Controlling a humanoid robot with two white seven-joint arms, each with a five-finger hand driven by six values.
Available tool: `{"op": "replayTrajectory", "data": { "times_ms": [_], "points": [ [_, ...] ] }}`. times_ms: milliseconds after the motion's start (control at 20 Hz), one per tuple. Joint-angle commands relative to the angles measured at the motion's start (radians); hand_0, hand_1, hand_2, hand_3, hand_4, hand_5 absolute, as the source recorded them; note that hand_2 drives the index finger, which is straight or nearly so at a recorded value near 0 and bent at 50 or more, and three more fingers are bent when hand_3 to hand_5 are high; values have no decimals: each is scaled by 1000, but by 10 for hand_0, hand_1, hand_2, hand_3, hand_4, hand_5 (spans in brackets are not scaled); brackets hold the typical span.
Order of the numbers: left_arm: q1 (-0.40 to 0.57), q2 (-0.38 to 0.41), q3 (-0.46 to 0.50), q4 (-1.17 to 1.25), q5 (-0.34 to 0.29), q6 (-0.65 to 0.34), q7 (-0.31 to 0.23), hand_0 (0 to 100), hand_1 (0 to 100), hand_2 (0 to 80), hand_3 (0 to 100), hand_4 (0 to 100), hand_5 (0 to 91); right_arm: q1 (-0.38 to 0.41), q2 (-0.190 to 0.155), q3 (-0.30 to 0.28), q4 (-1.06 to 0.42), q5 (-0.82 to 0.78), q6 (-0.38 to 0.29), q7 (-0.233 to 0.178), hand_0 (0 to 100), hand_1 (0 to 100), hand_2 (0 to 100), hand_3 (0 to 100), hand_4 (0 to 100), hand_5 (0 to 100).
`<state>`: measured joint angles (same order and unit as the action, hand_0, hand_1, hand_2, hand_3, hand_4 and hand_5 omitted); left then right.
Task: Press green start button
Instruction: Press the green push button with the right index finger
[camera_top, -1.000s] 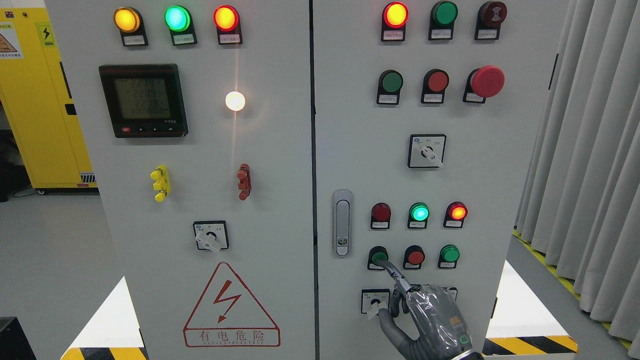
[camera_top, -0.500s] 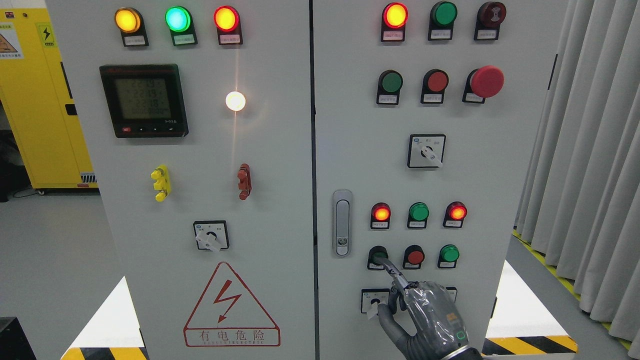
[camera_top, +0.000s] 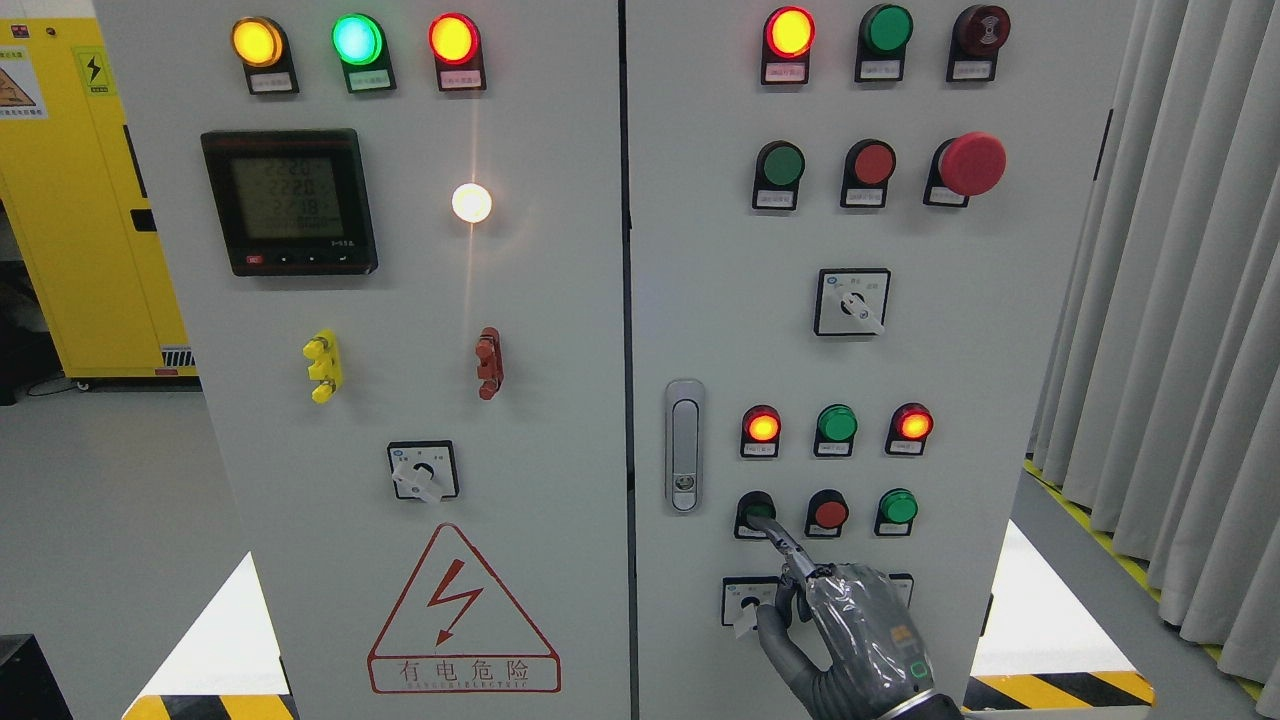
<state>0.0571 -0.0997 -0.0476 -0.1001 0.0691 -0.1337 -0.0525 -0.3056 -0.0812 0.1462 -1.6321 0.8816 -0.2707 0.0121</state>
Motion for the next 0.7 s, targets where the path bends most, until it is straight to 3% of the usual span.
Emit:
{"op": "replayTrajectory", "data": {
  "times_ms": [0, 450, 650],
  "points": [
    [0, 0, 0, -1, 0, 0, 0, 120, 556, 0, 0, 0, 0, 5, 0, -7, -8, -7, -4, -11, 788, 905, 0, 795, 861, 937],
    [0, 0, 0, -1, 0, 0, 0, 120, 556, 0, 0, 0, 0, 34, 0, 1, -66, -12, -12, -15, 824, 912, 0, 792, 856, 935],
    [0, 0, 0, 0, 0, 0, 0, 120, 556, 0, 0, 0, 0, 42, -2, 7, -95, -87, -18, -11, 837, 916, 0, 797, 861, 931]
  ]
}}
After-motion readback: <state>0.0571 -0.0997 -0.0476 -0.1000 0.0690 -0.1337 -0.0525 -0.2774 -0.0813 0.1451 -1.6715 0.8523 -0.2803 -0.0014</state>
